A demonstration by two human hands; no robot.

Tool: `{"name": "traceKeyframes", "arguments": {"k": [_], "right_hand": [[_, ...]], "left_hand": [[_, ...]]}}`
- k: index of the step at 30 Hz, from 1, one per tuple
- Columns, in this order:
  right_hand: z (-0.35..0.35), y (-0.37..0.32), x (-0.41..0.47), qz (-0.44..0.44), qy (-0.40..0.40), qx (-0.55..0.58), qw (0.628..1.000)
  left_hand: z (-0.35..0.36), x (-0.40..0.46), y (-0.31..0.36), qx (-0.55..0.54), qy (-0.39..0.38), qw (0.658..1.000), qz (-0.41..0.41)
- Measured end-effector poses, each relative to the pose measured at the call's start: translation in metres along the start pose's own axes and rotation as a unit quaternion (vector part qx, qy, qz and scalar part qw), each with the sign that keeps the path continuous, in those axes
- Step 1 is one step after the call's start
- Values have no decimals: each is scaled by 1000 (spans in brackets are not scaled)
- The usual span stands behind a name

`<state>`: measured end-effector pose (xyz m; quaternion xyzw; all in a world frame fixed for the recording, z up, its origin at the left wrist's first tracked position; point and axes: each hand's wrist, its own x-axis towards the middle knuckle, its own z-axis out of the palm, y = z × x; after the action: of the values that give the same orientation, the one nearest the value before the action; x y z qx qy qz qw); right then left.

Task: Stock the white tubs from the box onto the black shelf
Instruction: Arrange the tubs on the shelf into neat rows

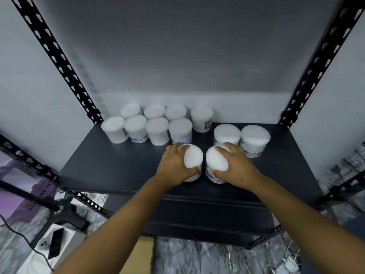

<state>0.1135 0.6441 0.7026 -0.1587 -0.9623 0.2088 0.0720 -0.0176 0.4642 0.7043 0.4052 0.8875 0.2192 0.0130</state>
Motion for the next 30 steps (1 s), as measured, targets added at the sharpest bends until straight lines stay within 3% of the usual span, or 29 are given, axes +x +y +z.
{"name": "traceKeyframes", "arguments": {"k": [15,30], "right_hand": [[-33,66,-29,48,9,2,999],[-41,89,-39,52,22,38,998]], "left_hand": [[34,18,72,-9,-34,999,28],[53,26,93,-16,-53,998,24]]}}
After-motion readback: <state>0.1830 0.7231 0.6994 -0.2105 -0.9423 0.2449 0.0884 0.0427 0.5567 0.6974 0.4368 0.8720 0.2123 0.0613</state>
